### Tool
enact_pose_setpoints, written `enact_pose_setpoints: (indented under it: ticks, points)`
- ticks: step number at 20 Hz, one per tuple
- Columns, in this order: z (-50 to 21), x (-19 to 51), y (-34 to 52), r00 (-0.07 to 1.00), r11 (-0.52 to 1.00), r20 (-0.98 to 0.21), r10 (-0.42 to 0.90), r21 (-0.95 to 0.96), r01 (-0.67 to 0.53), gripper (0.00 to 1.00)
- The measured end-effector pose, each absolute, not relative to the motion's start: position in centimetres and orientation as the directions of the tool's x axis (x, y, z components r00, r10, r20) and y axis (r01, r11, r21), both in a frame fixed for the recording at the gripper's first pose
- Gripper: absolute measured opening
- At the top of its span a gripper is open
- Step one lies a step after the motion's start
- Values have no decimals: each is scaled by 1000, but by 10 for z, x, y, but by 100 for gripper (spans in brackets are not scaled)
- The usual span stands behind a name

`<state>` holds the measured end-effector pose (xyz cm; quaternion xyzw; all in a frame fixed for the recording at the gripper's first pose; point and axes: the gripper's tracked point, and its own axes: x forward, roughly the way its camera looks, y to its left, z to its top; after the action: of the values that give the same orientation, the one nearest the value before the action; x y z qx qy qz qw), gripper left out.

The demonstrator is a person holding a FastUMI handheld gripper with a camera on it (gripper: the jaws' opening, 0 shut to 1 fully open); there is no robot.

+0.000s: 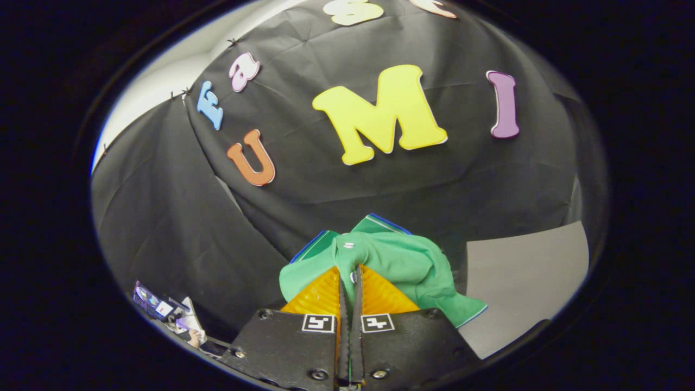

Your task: Put the clothes into the washing machine and then close the washing machine lid.

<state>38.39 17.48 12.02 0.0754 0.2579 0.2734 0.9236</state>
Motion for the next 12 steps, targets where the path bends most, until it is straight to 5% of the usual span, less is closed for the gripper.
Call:
enact_pose_setpoints:
  ticks: [12]
  points:
    - [31,401,244,678,862,-533,506,288,-418,5]
